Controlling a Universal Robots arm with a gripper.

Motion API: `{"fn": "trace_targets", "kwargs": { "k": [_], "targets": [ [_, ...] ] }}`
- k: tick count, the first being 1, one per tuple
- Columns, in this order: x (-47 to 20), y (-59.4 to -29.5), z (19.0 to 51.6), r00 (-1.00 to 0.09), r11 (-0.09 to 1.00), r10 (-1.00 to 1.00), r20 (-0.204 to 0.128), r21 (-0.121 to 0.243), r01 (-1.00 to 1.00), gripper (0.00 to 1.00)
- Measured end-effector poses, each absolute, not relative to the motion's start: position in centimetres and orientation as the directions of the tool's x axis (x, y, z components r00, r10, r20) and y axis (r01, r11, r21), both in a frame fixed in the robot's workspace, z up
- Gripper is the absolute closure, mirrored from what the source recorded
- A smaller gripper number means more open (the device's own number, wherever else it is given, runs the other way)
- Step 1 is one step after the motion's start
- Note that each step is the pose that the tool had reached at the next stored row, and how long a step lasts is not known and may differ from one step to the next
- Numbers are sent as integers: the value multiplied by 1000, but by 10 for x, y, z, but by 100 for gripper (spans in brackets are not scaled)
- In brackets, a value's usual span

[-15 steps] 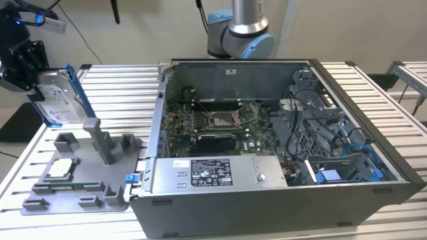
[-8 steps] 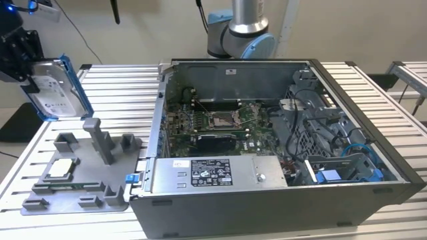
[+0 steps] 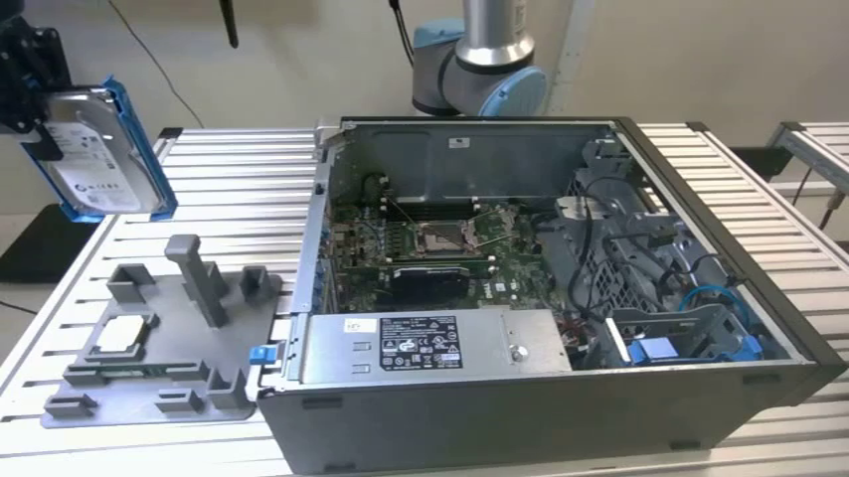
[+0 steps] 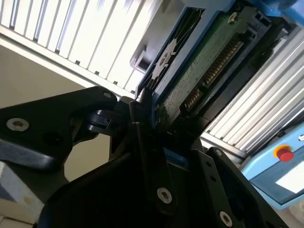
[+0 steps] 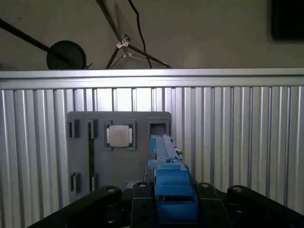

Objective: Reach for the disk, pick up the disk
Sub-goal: 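Pick up the disk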

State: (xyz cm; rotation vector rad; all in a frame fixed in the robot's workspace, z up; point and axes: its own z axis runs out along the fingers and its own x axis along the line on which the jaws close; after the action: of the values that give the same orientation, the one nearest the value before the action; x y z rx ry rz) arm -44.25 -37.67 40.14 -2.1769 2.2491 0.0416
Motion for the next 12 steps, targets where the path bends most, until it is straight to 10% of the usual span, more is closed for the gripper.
{"fn": "trace_targets", "kwargs": {
  "k": [12],
  "targets": [
    [-443, -377, 445, -33, 33, -999, -27, 13, -999, 100]
  ]
}}
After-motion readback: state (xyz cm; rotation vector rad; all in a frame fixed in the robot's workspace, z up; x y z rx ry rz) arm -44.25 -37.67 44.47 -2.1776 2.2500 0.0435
